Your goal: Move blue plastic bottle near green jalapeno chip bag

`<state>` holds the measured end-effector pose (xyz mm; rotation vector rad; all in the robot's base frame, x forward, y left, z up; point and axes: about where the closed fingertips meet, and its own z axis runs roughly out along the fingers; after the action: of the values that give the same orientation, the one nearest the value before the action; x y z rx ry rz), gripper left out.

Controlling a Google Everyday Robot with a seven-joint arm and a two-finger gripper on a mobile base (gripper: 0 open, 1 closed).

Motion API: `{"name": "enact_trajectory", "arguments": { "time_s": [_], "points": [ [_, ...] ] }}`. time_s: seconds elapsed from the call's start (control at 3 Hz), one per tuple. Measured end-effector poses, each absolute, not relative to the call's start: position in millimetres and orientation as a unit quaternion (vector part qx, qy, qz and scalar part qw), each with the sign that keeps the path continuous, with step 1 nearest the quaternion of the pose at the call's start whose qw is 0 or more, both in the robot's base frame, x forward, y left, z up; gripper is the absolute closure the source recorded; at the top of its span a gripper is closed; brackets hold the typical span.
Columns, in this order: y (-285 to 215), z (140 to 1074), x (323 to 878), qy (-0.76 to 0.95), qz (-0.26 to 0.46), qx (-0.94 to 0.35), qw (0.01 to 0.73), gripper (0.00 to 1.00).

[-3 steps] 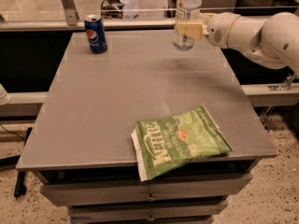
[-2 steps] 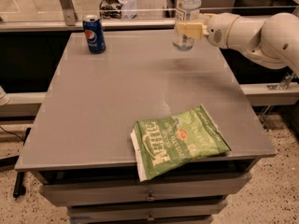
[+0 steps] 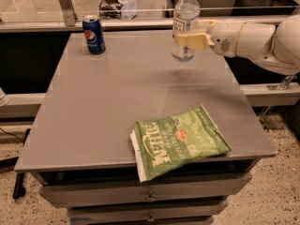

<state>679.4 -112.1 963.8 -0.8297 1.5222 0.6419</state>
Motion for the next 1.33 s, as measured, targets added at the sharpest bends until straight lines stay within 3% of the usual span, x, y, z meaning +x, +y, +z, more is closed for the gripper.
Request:
{"name": "enact_trajectory", "arguments": {
  "time_s": [0.67, 1.33],
  "points": [
    [-101, 943, 570, 0.653, 0.332, -0.392, 0.556, 1.0],
    [-88, 910, 527, 0.638, 0.385, -0.392, 0.539, 1.0]
  ]
}}
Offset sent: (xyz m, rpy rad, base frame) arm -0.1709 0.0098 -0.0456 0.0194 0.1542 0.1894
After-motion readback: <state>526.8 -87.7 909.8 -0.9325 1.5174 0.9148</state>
